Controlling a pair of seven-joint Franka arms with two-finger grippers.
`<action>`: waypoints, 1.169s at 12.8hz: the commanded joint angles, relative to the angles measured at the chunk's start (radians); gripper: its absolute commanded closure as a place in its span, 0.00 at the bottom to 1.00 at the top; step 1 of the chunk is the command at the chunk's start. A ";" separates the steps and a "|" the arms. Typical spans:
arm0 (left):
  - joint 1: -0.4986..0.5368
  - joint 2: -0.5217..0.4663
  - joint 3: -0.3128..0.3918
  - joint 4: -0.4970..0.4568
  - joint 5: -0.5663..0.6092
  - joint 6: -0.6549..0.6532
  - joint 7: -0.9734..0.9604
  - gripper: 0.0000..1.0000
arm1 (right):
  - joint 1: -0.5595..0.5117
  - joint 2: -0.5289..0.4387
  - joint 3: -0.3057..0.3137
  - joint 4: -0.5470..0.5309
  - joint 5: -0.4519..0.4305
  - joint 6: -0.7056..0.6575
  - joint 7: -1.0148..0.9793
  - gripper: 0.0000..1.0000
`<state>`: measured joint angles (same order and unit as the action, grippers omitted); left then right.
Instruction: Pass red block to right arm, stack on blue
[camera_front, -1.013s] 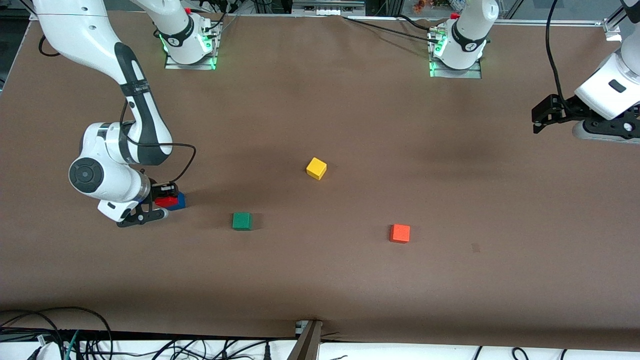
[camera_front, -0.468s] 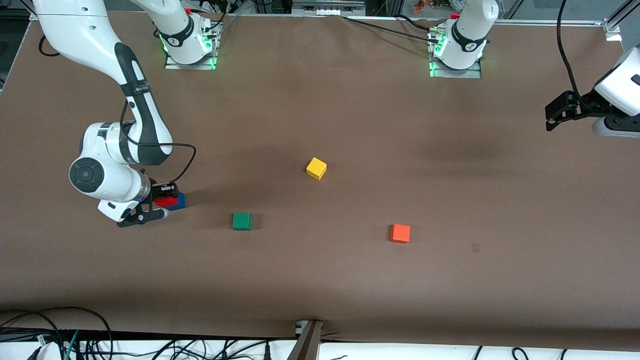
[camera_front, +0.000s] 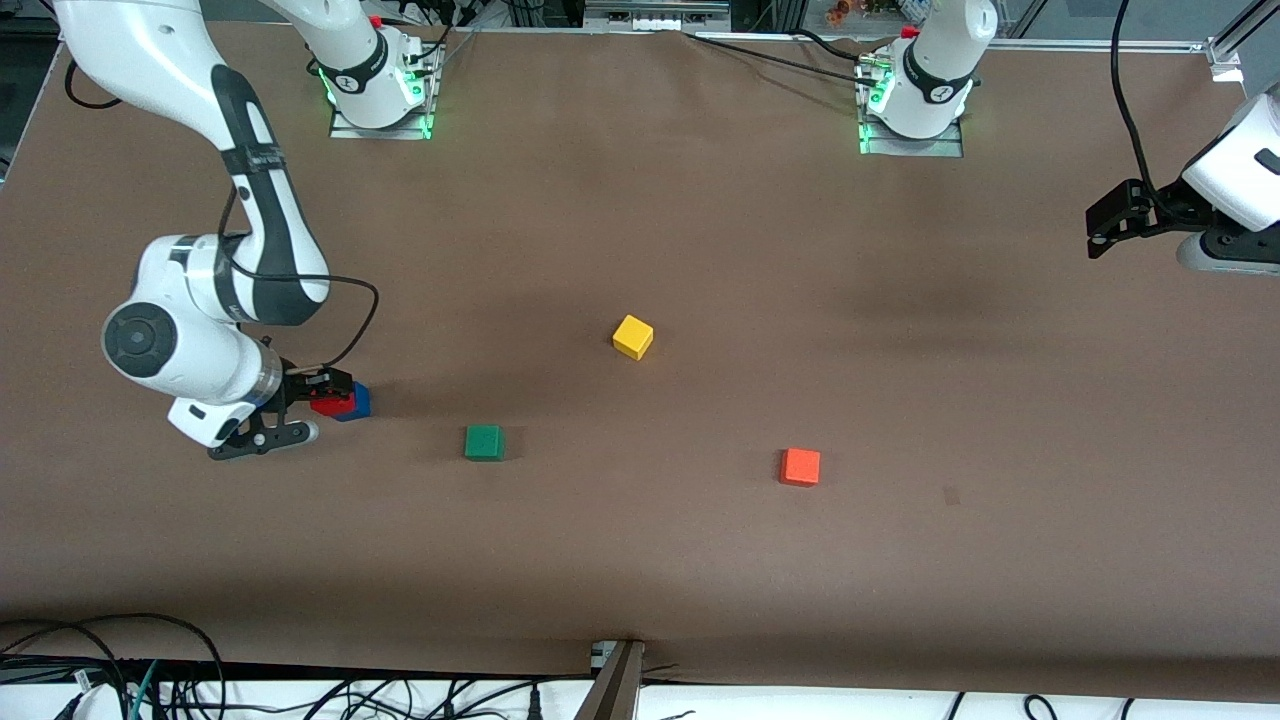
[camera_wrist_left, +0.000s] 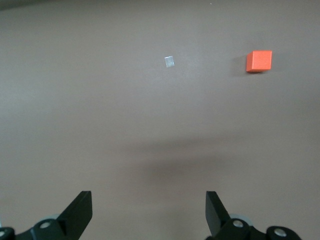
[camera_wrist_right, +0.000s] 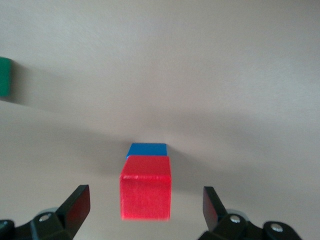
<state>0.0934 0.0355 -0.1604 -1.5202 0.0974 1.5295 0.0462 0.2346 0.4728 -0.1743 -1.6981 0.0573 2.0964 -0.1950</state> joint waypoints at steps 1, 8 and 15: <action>0.003 -0.003 -0.004 0.008 -0.018 -0.017 -0.006 0.00 | -0.008 -0.042 -0.016 0.125 -0.014 -0.183 0.006 0.00; 0.003 -0.005 -0.004 0.008 -0.018 -0.022 -0.005 0.00 | -0.012 -0.089 -0.074 0.419 -0.004 -0.640 0.011 0.00; 0.006 -0.003 -0.002 0.006 -0.019 -0.023 -0.003 0.00 | -0.110 -0.322 0.016 0.304 -0.014 -0.685 0.009 0.00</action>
<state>0.0940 0.0357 -0.1597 -1.5202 0.0974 1.5193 0.0461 0.1922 0.2515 -0.2093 -1.2983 0.0561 1.4130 -0.1940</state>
